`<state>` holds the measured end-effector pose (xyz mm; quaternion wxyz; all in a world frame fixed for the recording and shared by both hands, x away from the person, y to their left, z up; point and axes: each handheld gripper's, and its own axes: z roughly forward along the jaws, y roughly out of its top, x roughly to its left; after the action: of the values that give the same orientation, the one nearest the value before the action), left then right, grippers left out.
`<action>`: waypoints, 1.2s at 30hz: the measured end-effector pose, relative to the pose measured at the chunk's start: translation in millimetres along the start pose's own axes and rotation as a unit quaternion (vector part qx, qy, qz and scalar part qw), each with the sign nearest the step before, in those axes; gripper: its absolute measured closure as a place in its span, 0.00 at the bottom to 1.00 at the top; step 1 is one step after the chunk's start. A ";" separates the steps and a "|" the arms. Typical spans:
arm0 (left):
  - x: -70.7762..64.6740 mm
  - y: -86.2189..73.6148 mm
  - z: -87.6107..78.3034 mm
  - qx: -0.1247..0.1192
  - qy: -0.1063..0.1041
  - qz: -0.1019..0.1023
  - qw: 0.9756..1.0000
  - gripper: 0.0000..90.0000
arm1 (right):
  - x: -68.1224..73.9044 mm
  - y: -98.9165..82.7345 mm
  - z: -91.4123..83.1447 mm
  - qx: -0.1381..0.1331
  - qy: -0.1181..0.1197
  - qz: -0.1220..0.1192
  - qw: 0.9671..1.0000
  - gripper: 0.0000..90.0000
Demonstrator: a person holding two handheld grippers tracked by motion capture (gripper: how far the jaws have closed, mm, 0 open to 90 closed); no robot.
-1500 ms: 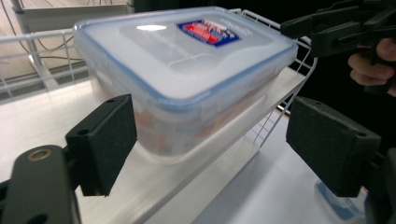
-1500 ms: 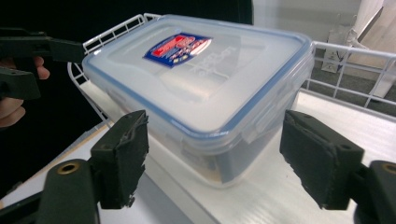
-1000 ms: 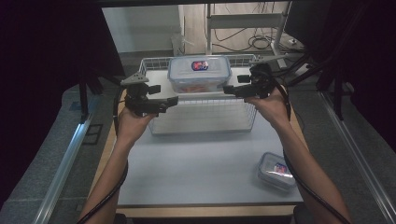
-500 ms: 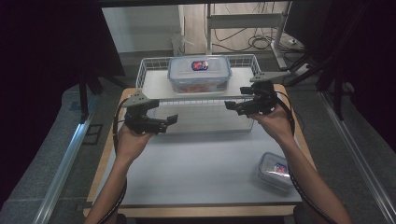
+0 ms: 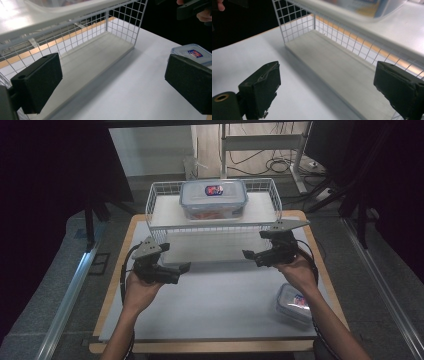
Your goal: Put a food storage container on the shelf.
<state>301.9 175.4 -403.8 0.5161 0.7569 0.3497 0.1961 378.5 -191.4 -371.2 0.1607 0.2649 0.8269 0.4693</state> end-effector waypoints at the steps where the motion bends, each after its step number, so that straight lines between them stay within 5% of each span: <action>1: -1.7 -3.0 -1.0 -0.001 0.000 0.000 1.000 0.01 | 2.1 -3.1 -0.1 0.001 0.001 -0.003 1.000 0.07; 12: -13.6 -42.5 -9.4 0.013 0.013 -0.006 1.000 0.00 | 23.7 -38.1 -3.5 -0.004 0.012 0.003 1.000 0.05; 16: -16.0 -58.2 -10.4 0.020 0.044 -0.004 0.999 0.02 | 27.2 -53.6 -4.4 -0.001 0.016 0.012 1.000 0.05; 20: -17.3 -73.7 -11.8 0.021 0.049 -0.015 0.998 0.02 | 31.9 -69.5 -5.5 0.002 0.015 0.011 1.000 0.05; 28: -26.4 -100.1 -12.3 0.047 0.052 -0.032 0.997 0.04 | 39.4 -98.6 -10.4 0.015 -0.008 0.010 1.000 0.06; 36: -30.3 -116.6 -11.5 0.081 0.075 -0.017 0.994 0.04 | 42.1 -120.0 -15.6 0.037 -0.024 0.016 0.999 0.07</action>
<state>235.6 186.6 -504.5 0.4288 0.7735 0.4144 0.2146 302.0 -227.8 -467.4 0.1630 0.2951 0.8352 0.4345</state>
